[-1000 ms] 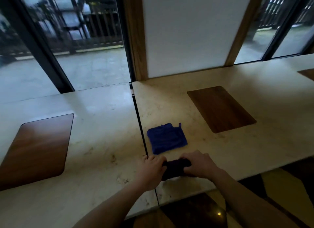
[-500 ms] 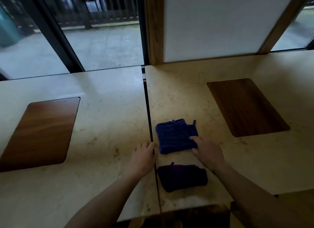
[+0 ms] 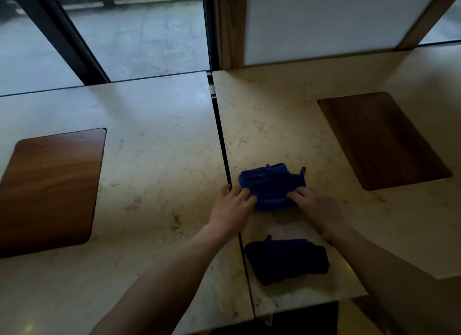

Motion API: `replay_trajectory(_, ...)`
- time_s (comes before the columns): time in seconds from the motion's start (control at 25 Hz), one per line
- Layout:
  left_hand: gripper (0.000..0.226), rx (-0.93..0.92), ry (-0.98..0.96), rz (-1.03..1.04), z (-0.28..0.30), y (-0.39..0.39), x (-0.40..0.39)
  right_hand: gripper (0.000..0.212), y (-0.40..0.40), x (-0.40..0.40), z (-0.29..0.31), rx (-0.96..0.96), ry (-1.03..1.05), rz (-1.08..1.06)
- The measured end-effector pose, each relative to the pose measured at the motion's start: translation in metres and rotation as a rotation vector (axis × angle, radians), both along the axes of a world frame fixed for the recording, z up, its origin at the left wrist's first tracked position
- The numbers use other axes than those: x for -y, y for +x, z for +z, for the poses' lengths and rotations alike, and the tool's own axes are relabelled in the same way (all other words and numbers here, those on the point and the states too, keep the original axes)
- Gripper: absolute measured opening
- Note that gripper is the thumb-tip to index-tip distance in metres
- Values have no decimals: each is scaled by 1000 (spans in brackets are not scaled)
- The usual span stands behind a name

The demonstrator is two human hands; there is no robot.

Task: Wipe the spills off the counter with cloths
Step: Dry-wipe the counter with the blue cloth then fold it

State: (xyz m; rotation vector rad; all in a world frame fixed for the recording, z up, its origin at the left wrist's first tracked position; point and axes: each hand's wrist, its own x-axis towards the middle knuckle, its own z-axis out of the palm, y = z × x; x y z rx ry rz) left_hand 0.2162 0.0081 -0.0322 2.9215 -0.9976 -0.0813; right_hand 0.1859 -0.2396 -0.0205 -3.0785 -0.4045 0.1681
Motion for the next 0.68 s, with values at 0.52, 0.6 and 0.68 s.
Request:
replay_trajectory(0.52,25,311,-312,401,104,-13,-160,28,36,-160,111,279,289,61)
replay_trajectory(0.6,22,346,-263,454,105,-43,-183,29,18,-181,111,290,272,166)
replay_trajectory(0.68,19,370,-236,499,102,-69,-198,31,0,-191,108,285,256,208)
